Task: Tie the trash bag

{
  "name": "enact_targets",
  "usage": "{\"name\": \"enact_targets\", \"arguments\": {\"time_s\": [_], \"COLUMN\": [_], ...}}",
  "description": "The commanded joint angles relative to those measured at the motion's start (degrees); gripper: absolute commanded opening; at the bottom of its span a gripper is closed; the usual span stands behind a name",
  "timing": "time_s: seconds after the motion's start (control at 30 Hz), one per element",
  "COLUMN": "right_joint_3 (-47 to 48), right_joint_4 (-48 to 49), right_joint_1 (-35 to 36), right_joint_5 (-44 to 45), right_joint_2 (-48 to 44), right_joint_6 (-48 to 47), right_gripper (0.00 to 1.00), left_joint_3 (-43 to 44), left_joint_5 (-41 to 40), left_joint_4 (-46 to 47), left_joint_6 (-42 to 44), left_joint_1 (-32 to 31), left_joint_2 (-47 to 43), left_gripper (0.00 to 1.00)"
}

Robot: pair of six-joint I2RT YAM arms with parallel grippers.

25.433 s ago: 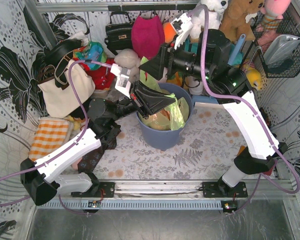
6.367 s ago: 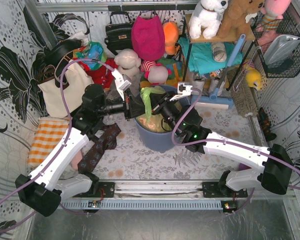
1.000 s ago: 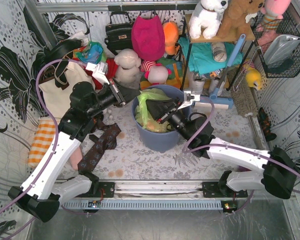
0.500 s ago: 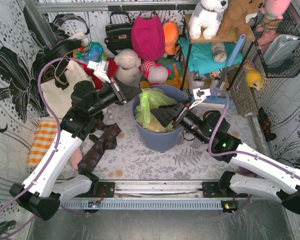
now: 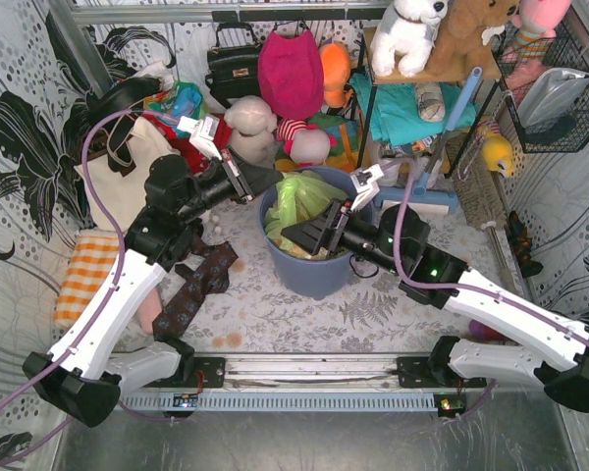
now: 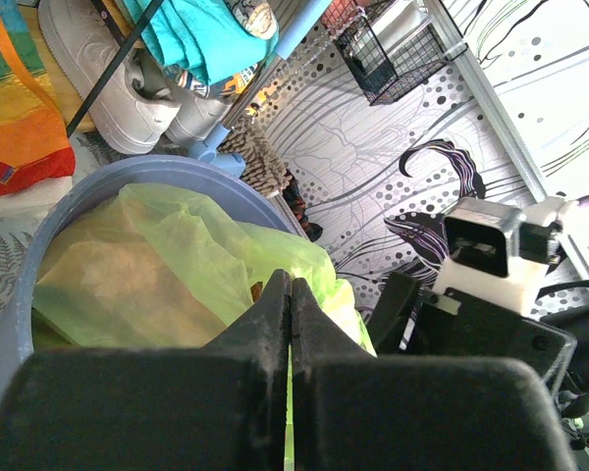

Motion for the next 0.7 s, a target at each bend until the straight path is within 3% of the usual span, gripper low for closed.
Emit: {"name": "enact_targets", "arguments": {"time_s": [0.0, 0.4, 0.5, 0.57, 0.67], "right_joint_3": [2.0, 3.3, 3.1, 3.0, 2.7], "right_joint_4": [1.9, 0.2, 0.0, -0.5, -1.7], "right_joint_1": [-0.2, -0.2, -0.1, -0.1, -0.2], "right_joint_5": [-2.7, -2.4, -2.2, -1.9, -0.9], "right_joint_2": [1.7, 1.3, 0.9, 0.5, -0.6], "right_joint_6": [2.9, 2.4, 2.5, 2.4, 2.1], "right_gripper": [0.58, 0.34, 0.19, 0.02, 0.00], "left_joint_3": [2.0, 2.1, 1.9, 1.9, 2.3], "left_joint_5": [1.4, 2.0, 1.9, 1.8, 1.4], "left_joint_4": [3.2, 4.0, 4.1, 4.1, 4.1], "left_joint_6": [0.8, 0.6, 0.7, 0.8, 1.8], "left_joint_1": [0.4, 0.4, 0.4, 0.4, 0.4], "left_joint_2": [0.0, 0.3, 0.2, 0.1, 0.2], "left_gripper": [0.00, 0.00, 0.00, 0.00, 0.00]}}
